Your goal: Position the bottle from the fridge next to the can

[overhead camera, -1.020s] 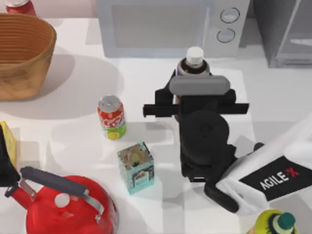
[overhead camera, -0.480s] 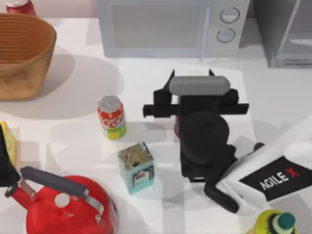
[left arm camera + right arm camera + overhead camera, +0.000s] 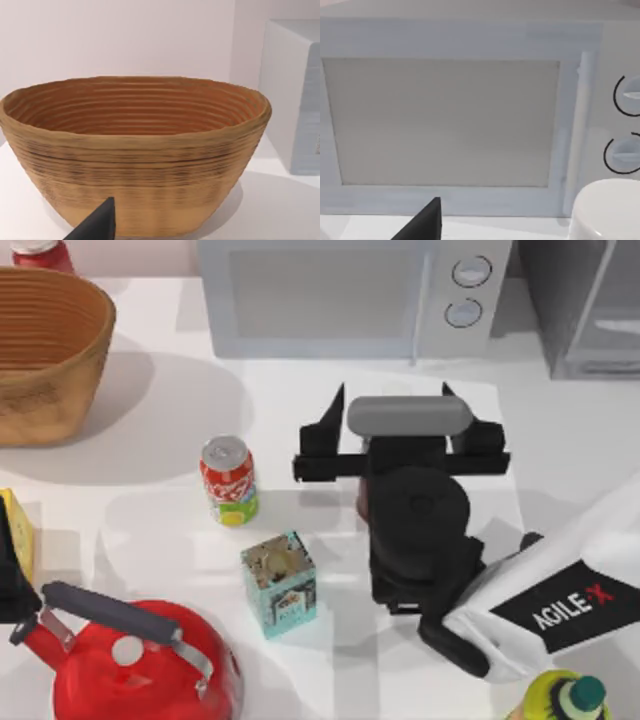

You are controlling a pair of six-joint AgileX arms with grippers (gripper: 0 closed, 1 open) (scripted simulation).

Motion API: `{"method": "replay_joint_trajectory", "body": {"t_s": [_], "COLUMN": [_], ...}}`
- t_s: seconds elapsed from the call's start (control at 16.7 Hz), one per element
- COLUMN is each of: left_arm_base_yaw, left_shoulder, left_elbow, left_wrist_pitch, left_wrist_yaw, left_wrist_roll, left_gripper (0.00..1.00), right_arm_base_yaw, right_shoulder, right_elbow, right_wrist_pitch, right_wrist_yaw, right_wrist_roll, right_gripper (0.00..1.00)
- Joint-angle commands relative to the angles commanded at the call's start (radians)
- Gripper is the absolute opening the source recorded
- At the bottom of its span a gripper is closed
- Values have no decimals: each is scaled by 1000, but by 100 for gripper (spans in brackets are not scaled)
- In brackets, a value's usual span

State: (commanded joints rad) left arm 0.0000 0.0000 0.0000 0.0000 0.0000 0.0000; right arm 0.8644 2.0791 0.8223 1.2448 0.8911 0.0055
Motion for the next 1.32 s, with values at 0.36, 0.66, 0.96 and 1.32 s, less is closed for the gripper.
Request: {"method": "replay_joint_trajectory", "body": {"t_s": [0.36,0.66,0.96,1.32], "left_arm_base_yaw": [0,0,0,0], "left_shoulder": [0,0,0,0], "left_elbow": [0,0,0,0], "left_wrist_pitch": [0,0,0,0], "left_wrist_yaw": [0,0,0,0], "left_wrist_roll": [0,0,0,0], "left_gripper": [100,100,100,100], "right_arm_base_yaw": [33,68,59,-61], "right_shoulder": [-44,-42,-53,-334], "right_elbow": [-34,-80,-76,-113], "right_wrist_pitch": [-5,36,32,-76], "right_wrist_yaw": [17,68,61,-92], "right_wrist_roll": [19,2,2,-7], "right_gripper": [100,100,100,100]}}
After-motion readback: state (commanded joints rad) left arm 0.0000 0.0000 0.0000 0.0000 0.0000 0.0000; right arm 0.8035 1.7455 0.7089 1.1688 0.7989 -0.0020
